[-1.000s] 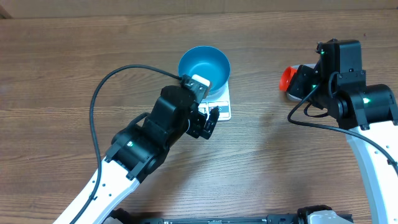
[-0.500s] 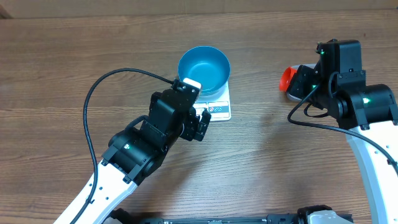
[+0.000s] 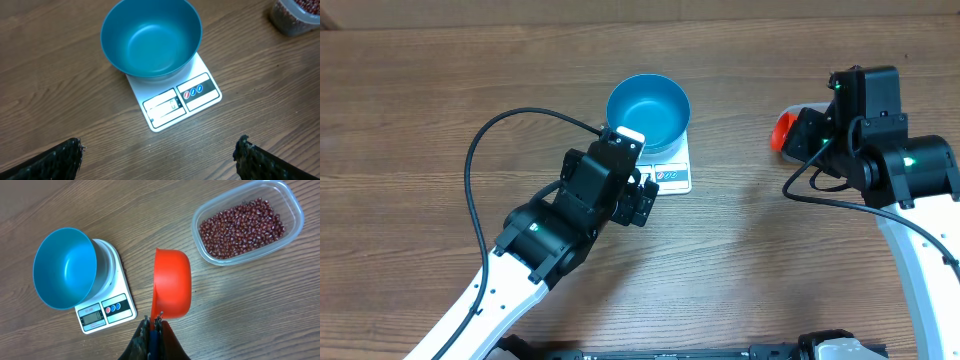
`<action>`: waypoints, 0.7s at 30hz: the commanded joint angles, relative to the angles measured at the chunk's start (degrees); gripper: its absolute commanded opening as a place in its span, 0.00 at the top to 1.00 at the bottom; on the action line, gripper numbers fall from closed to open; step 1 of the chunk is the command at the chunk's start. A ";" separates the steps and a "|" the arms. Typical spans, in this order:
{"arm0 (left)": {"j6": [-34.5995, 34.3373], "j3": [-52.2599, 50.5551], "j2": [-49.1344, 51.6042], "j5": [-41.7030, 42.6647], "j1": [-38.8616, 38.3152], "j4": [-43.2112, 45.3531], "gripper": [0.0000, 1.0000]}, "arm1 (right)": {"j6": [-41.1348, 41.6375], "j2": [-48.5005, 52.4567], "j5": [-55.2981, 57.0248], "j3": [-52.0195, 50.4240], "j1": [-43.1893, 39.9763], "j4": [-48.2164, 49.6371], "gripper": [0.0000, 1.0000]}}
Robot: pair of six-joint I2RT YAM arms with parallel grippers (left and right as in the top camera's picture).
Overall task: Scoop item into bowl and weigh 150g on scale
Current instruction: 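Raise the left gripper back from the scale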
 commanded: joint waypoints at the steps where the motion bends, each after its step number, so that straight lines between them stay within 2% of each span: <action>1: -0.79 0.50 1.16 -1.20 0.33 0.24 0.00 | -0.44 -0.04 1.31 1.11 0.17 0.35 0.96; 21: -0.79 0.50 1.60 -1.18 0.33 0.26 0.01 | -0.44 -0.04 1.31 1.11 0.17 0.07 0.96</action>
